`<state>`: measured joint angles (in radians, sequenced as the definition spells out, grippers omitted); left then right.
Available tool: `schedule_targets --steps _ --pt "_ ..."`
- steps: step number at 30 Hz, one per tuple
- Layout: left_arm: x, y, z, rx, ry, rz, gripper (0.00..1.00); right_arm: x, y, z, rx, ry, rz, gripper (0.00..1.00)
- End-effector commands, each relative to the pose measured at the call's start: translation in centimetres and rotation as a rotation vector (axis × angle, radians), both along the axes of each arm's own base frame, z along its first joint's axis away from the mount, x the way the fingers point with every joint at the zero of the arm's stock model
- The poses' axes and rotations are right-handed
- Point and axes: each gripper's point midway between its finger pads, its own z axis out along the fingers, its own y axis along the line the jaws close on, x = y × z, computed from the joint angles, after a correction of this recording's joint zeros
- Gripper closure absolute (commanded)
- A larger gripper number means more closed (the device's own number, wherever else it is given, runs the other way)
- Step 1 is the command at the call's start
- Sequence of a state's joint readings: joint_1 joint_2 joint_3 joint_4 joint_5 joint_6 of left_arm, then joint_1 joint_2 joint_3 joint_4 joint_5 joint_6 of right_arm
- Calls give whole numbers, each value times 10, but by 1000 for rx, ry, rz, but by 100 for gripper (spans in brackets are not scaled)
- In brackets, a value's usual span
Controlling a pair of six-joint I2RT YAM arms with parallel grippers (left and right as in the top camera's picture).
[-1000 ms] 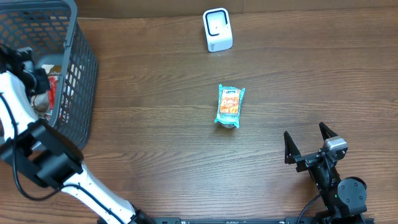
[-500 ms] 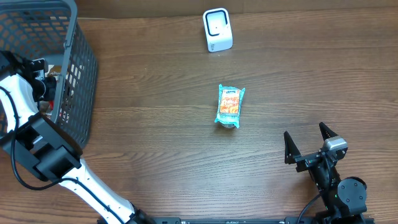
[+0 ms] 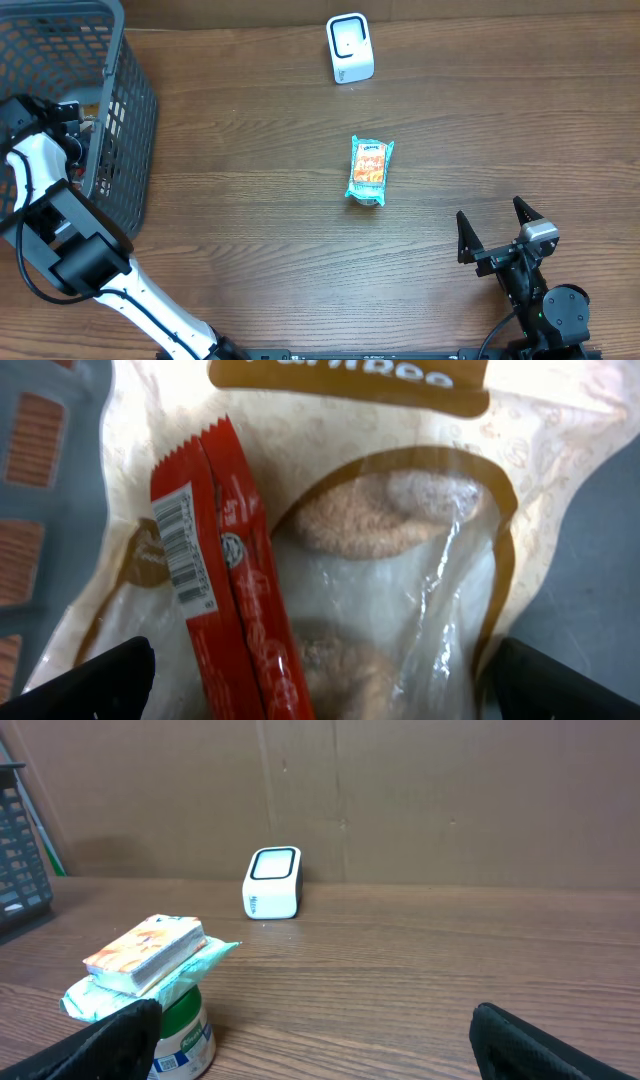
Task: Scan the item barcode
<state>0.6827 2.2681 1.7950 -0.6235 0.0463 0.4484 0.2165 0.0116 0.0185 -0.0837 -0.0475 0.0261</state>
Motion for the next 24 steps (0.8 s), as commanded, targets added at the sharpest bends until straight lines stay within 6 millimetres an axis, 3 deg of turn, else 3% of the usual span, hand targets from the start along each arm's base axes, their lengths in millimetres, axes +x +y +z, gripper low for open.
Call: schedule_targets --steps 1,2,3,4,5,6,9,15,24 --pt "-28 -14 -49 -42 122 -20 0 0 -1 -2 4 0 -5 0" --pt "-30 -15 -52 -46 127 -21 7 0 -1 -2 4 0 -5 0" --pt "-31 -15 -53 -47 132 -26 21 0 -1 -2 4 0 -5 0" --pt "-32 -16 -54 -51 136 -26 38 0 -1 -2 4 0 -5 0" --pt "-33 -17 -55 -53 139 -26 60 0 -1 -2 4 0 -5 0" --pt "-33 -17 -55 -55 141 -26 73 0 -1 -2 4 0 -5 0" --pt "-35 -19 -55 -61 147 -26 93 0 -1 -2 4 0 -5 0" --pt "-29 -15 -40 -42 115 -23 96 0 -1 -2 4 0 -5 0" --pt "-7 -4 35 22 -46 14 96 0 -1 -2 4 0 -5 0"
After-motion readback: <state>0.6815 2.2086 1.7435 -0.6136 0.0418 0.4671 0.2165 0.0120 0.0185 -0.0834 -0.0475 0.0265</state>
